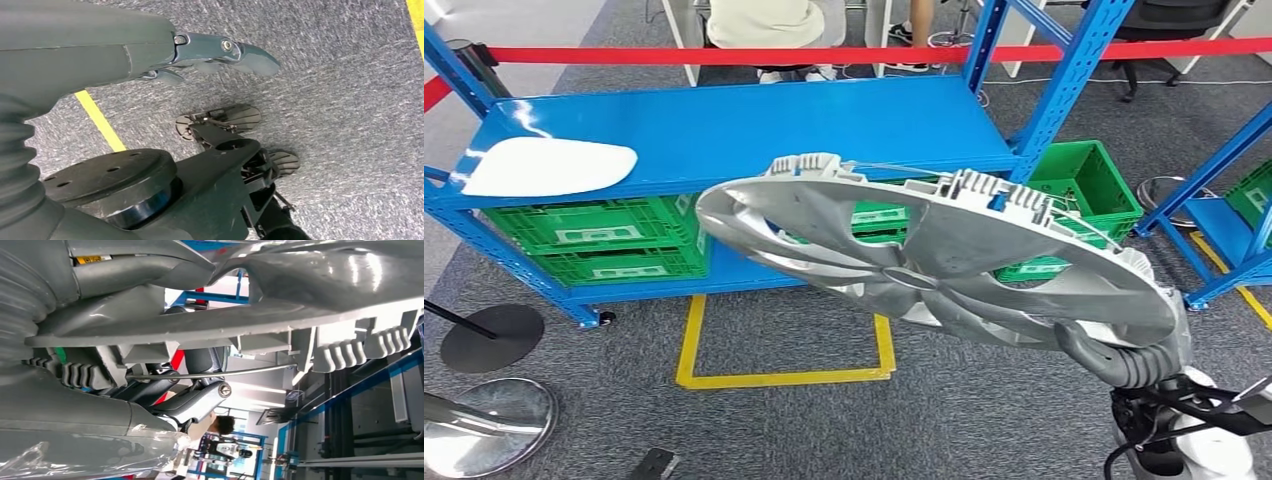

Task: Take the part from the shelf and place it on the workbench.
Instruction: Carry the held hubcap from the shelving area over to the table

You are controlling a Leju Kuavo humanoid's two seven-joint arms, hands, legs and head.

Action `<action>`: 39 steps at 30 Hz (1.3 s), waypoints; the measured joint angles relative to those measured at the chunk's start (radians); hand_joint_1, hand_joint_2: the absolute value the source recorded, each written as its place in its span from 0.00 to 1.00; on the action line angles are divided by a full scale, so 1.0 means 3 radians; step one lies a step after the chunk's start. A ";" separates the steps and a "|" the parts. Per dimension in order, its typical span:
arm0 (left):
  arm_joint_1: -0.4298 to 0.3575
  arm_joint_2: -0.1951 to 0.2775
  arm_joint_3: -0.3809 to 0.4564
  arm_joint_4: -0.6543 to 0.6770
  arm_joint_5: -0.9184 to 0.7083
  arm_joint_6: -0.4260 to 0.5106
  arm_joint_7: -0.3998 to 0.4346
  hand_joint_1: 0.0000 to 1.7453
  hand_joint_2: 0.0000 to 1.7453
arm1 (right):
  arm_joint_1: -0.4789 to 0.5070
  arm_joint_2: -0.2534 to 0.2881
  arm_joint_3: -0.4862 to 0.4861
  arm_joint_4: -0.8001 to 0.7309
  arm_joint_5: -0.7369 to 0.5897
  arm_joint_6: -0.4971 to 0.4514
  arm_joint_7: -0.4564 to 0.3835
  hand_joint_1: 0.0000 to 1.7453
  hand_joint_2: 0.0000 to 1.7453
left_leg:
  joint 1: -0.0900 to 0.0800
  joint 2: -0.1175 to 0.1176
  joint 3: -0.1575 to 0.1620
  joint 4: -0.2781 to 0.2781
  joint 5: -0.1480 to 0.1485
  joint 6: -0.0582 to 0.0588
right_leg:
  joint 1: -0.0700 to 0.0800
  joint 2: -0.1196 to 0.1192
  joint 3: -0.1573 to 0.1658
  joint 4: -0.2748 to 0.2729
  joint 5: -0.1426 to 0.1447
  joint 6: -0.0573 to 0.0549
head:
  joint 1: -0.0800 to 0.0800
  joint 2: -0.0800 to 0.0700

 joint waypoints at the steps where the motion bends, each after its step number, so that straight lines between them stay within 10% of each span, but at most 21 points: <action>1: 0.0000 0.0001 0.0000 0.0000 0.0002 0.0000 0.0000 0.00 1.00 | 0.0000 0.0000 0.0000 0.0001 0.0001 -0.0002 0.0000 1.00 1.00 | -0.0002 0.0000 -0.0007 0.0001 0.0004 0.0003 | -0.0004 0.0000 -0.0004 -0.0005 0.0010 0.0038 | -0.0001 0.0000; 8: -0.0027 0.0000 -0.0004 0.0000 0.0014 -0.0004 -0.0002 0.00 1.00 | -0.0035 0.0007 0.0000 0.0003 0.0088 -0.0025 -0.0047 1.00 1.00 | 0.0008 -0.0003 -0.0017 -0.0047 0.0068 0.0066 | -0.0018 -0.0004 -0.0042 0.0006 0.0008 0.0106 | -0.0003 0.0000; 13: -0.0045 -0.0008 -0.0026 0.0000 0.0024 -0.0004 -0.0003 0.00 1.00 | -0.0050 0.0009 0.0002 0.0006 0.0145 -0.0040 -0.0075 1.00 1.00 | 0.0042 -0.0038 -0.0036 -0.0093 0.0128 0.0056 | -0.0037 0.0003 -0.0335 0.0869 -0.0532 0.0132 | 0.0007 0.0000; 15: -0.0046 -0.0010 -0.0036 0.0000 0.0024 -0.0004 -0.0003 0.00 1.00 | -0.0050 0.0009 0.0003 0.0010 0.0154 -0.0041 -0.0078 1.00 1.00 | 0.0066 -0.0080 -0.0060 -0.0082 0.0142 0.0017 | -0.0060 0.0006 -0.0241 0.0840 -0.0514 0.0159 | 0.0007 0.0000; 18: -0.0055 -0.0004 -0.0046 0.0002 0.0024 -0.0004 -0.0002 0.00 1.00 | -0.0056 0.0009 0.0004 0.0011 0.0161 -0.0043 -0.0086 1.00 1.00 | 0.0107 -0.0165 -0.0124 -0.0007 0.0136 -0.0081 | -0.0112 0.0125 0.0145 0.0284 -0.0390 0.0210 | 0.0014 0.0000; 22: -0.0054 0.0008 -0.0054 0.0004 0.0024 -0.0002 -0.0002 0.00 1.00 | -0.0050 0.0008 0.0006 0.0011 0.0165 -0.0047 -0.0090 1.00 1.00 | 0.0113 -0.0247 -0.0205 0.0033 0.0170 -0.0168 | -0.0102 0.0121 0.0175 0.0223 -0.0399 0.0076 | 0.0003 0.0000; 25: -0.0049 0.0003 -0.0057 0.0005 0.0024 -0.0002 -0.0001 0.00 1.00 | -0.0053 0.0008 0.0006 0.0010 0.0166 -0.0048 -0.0092 1.00 1.00 | 0.0107 -0.0100 -0.0326 0.0270 0.0009 -0.0190 | -0.0086 0.0039 0.0153 0.0235 -0.0381 -0.0002 | -0.0017 0.0000; 29: -0.0057 -0.0002 -0.0058 0.0005 0.0031 -0.0005 0.0002 0.00 1.00 | -0.0047 0.0008 0.0005 0.0011 0.0166 -0.0049 -0.0094 1.00 1.00 | 0.0080 0.0001 -0.0659 0.1040 -0.0336 -0.0159 | -0.0033 -0.0097 0.0125 0.0233 -0.0367 -0.0056 | -0.0028 0.0000; 35: -0.0078 0.0003 -0.0007 0.0005 0.0256 -0.0170 0.0104 0.00 1.00 | -0.0061 0.0009 0.0006 0.0011 0.0161 -0.0040 -0.0097 1.00 1.00 | -0.0061 0.0286 -0.0120 0.0131 0.0001 0.0002 | 0.0045 -0.0300 0.0120 0.0242 -0.0361 -0.0055 | -0.0025 0.0000; 39: -0.0063 0.0002 0.0014 0.0005 0.0275 -0.0121 0.0164 0.00 1.00 | -0.0075 0.0012 0.0006 0.0011 0.0161 -0.0026 -0.0099 1.00 1.00 | -0.0047 0.0160 -0.0129 0.0076 0.0044 0.0027 | 0.0046 -0.0328 0.0111 0.0281 -0.0404 -0.0002 | -0.0020 0.0000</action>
